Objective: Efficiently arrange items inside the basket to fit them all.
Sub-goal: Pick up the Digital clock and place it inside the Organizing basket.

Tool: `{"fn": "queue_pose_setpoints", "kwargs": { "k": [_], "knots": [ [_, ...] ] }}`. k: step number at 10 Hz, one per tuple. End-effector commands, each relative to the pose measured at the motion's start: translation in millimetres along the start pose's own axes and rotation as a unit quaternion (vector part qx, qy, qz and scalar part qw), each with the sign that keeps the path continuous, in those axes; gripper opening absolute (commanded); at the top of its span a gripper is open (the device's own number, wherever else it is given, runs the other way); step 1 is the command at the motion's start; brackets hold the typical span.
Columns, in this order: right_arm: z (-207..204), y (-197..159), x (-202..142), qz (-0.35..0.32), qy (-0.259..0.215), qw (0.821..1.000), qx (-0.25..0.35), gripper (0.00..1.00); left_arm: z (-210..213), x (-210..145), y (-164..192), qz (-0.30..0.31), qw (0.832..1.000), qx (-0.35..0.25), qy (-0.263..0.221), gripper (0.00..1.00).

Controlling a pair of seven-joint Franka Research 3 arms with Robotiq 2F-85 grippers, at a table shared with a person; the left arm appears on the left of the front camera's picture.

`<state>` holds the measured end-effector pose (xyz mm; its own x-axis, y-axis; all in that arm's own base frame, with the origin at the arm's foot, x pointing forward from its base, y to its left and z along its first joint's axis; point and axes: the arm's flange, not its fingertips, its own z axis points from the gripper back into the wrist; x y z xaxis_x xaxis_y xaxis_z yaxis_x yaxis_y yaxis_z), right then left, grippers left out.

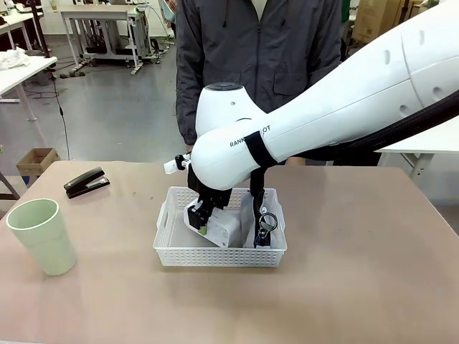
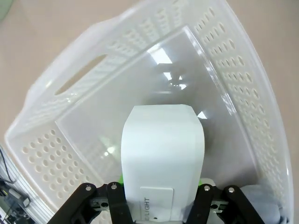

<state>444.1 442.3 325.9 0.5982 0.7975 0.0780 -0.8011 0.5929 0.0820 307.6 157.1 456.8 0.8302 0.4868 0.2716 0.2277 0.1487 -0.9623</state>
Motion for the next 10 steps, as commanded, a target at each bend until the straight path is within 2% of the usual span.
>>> {"fn": "queue_pose_setpoints", "kwargs": {
  "k": [1, 5, 6, 7, 10],
  "knots": [
    [7.9, -3.9, 0.3, 0.009, -0.01, 1.0, 0.013, 0.52, 0.3, -3.3, -2.9, -0.002, 1.0, -0.003, 0.004, 1.0],
    [7.2, -4.6, 0.8, 0.017, -0.008, 1.0, 0.007, 0.52, 0.3, -3.3, -2.9, -0.002, 1.0, -0.003, 0.004, 1.0],
    [7.1, -4.4, 0.4, 0.023, -0.007, 1.0, 0.013, 0.97, 0.3, -3.3, -2.9, -0.002, 1.0, -0.003, 0.004, 1.0],
    [7.0, -4.1, 0.5, 0.026, -0.007, 1.0, 0.011, 1.0, 0.3, -3.3, -2.9, -0.002, 1.0, -0.003, 0.004, 1.0],
    [8.3, -4.1, -0.1, 0.036, -0.005, 0.999, 0.021, 1.0, 0.3, -3.3, -2.9, -0.002, 1.0, -0.003, 0.004, 1.0]
  ]
}}
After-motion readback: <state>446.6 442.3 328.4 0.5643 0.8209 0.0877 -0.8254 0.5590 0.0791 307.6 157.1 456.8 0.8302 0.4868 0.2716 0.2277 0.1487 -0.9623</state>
